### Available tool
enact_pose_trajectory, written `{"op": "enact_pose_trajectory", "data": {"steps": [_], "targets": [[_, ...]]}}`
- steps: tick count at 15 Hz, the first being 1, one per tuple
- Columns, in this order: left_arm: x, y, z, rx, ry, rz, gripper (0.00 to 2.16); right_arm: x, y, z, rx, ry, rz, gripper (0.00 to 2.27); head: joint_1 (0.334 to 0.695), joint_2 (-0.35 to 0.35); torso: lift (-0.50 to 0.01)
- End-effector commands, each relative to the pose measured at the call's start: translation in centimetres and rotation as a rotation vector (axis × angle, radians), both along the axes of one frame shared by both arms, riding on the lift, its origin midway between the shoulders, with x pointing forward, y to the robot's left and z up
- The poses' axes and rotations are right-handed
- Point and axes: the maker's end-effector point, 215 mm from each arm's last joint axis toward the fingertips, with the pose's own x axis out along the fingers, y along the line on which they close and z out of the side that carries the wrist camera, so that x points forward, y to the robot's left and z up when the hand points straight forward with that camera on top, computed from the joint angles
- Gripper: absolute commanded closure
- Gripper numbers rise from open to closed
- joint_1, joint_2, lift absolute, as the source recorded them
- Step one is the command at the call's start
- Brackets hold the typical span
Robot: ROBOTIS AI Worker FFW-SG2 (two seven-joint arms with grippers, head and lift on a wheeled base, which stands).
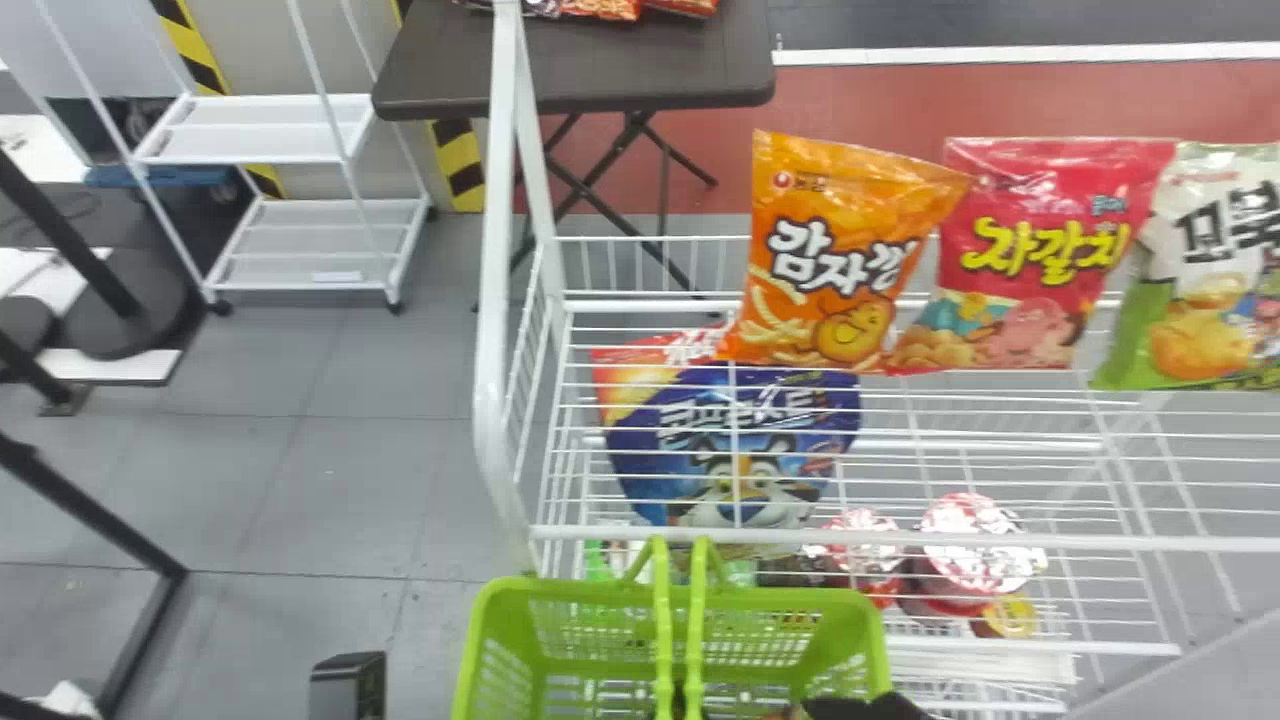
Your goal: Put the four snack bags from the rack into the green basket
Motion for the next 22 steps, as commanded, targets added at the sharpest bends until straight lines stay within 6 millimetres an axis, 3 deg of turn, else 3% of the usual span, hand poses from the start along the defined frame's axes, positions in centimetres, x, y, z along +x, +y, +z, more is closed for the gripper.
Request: {"op": "enact_pose_trajectory", "data": {"steps": [1, 5, 9, 14, 18, 19, 20, 22], "targets": [[-0.2, -0.1, 0.1, -0.002, -0.005, -0.002, 1.65, 3.2, -0.7, 2.4, 0.017, -0.131, -0.032, 0.07, 0.695, 0.0, -0.009], [-0.6, -0.7, -0.2, 0.01, -0.01, -0.015, 1.65, 12.2, -3.4, 7.4, 0.07, -0.418, -0.187, 0.07, 0.695, -0.072, -0.009], [-1.0, -1.5, -0.4, 0.022, -0.013, -0.043, 1.65, 20.2, -4.1, 11.3, 0.12, -0.614, -0.298, 0.08, 0.695, -0.11, -0.009], [-0.9, -1.6, -0.7, 0.033, -0.013, -0.056, 1.65, 27.9, -5.3, 11.1, 0.101, -0.675, -0.398, 0.09, 0.695, -0.137, -0.009], [-0.8, -1.4, -0.7, 0.035, -0.016, -0.058, 1.65, 31.4, -6.0, 9.2, 0.125, -0.617, -0.434, 0.12, 0.695, -0.13, -0.009], [-0.9, -1.4, -0.7, 0.034, -0.015, -0.059, 1.65, 32.1, -5.7, 9.4, 0.133, -0.611, -0.423, 0.24, 0.695, -0.129, -0.009], [-0.9, -1.3, -0.7, 0.036, -0.015, -0.06, 1.65, 32.4, -5.5, 8.7, 0.136, -0.573, -0.402, 0.6, 0.695, -0.126, -0.009], [-0.9, -1.3, -0.8, 0.036, -0.012, -0.06, 1.65, 32.0, -5.0, 7.6, 0.134, -0.513, -0.373, 1.85, 0.695, -0.113, -0.009]]}}
